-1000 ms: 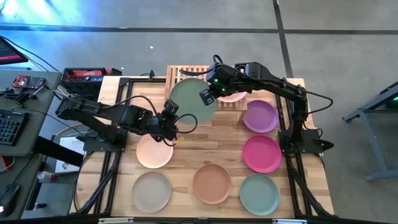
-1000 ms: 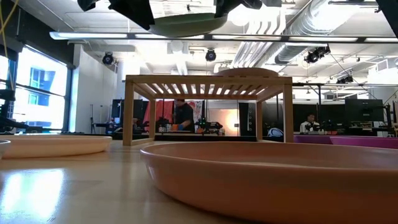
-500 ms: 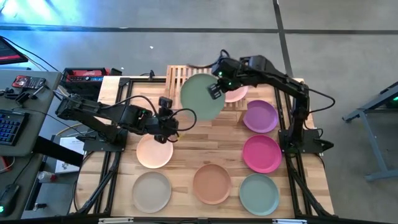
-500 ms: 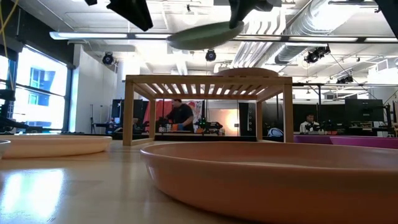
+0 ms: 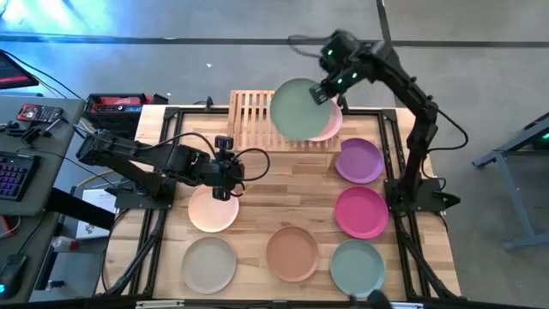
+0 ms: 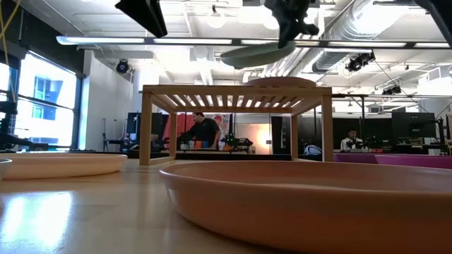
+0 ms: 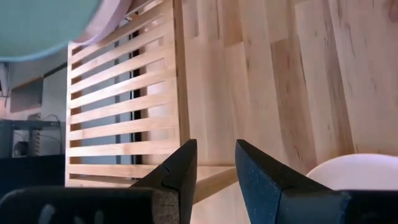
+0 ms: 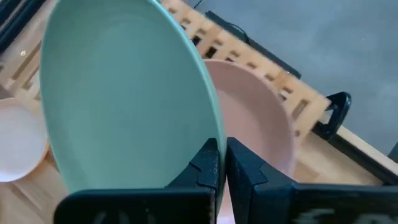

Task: Place and stack plates onto a shelf
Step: Stack the light green plate on the light pink plate on the shelf

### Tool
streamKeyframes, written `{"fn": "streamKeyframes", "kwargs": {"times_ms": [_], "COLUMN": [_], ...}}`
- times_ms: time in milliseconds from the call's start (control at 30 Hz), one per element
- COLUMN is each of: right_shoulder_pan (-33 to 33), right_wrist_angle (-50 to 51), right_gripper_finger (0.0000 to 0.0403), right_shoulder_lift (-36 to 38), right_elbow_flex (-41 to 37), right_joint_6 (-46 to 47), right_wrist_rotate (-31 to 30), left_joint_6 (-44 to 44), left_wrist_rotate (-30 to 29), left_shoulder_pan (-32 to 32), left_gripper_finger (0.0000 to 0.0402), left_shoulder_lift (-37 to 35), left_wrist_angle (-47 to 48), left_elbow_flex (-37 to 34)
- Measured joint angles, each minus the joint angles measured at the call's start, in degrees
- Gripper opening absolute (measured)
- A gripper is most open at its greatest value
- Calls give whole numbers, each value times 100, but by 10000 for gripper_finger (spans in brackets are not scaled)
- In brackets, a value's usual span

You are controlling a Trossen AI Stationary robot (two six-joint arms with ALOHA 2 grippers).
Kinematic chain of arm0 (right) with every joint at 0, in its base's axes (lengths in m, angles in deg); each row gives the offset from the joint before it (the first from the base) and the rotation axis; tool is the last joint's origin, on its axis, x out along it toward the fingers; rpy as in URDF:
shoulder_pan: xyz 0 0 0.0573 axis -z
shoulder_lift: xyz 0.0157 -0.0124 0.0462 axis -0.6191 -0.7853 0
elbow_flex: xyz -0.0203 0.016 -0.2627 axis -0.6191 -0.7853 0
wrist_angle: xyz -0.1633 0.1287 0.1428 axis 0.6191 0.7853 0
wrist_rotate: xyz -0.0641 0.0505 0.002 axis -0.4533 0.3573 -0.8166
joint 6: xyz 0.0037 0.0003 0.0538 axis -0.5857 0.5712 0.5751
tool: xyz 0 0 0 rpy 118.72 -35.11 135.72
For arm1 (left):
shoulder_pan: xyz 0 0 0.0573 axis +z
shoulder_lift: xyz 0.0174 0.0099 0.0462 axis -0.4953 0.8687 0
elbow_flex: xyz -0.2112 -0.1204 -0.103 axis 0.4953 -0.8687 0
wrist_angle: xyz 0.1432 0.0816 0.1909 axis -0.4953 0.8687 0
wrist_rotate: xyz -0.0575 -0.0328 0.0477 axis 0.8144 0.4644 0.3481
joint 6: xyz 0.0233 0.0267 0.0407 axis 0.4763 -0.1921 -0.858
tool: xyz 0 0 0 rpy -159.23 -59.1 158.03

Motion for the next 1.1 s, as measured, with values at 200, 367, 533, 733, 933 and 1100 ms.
{"fn": "streamKeyframes", "kwargs": {"times_ms": [200,367,533,733,933,1100], "right_shoulder_pan": [976,1449,1674,1929,2054,2042], "right_wrist_angle": [-54,-62,-186,-373,-642,-716], "right_gripper_finger": [0,0,0,0,0,0], "right_shoulder_lift": [-5,-5,-14,-14,-14,-14], "right_elbow_flex": [-76,-550,-1235,-1828,-2158,-2234], "right_joint_6": [-726,-1153,-1481,-1633,-1675,-1682], "right_wrist_rotate": [1347,1898,2294,2470,2576,2596], "left_joint_6": [105,364,838,1008,1004,1005], "left_wrist_rotate": [2,-5,-9,-18,-20,-20], "left_shoulder_pan": [7,11,100,317,511,667], "left_gripper_finger": [97,97,97,97,97,97], "left_shoulder_lift": [0,0,0,0,0,0], "left_wrist_angle": [-17,-38,-38,-38,-41,-40], "left_elbow_flex": [0,0,0,0,0,0]}}
